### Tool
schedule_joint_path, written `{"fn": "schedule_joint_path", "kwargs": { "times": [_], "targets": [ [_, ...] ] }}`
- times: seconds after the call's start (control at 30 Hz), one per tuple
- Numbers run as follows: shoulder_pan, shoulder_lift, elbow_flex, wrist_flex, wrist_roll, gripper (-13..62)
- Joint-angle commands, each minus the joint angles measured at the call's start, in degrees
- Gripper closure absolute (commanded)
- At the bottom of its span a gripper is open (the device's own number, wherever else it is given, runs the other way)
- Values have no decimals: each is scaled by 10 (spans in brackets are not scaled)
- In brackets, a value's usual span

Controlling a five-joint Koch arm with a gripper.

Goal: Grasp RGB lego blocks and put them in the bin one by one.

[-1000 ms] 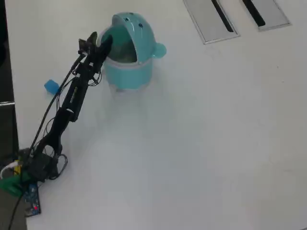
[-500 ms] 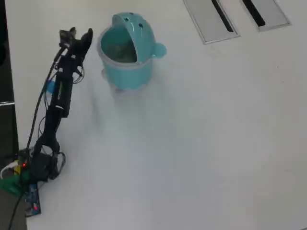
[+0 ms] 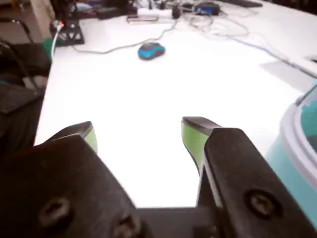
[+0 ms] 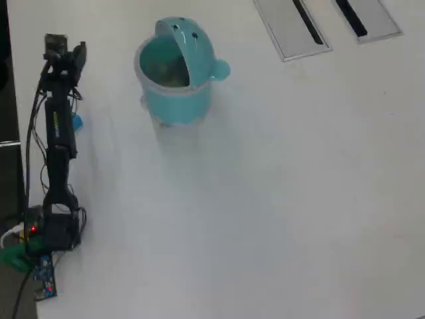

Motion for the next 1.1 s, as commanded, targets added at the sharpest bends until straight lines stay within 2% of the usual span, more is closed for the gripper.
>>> {"fn": "schedule_joint_path", "kwargs": {
  "times": [0.0,0.4,0.67,1.07],
  "targets": [
    [-24,48,-41,34,6,179],
    [-127,69,-40,187,-6,198],
    [-132,130,-11,229,-4,199],
    [-178,301,302,221,-2,199]
  ]
}}
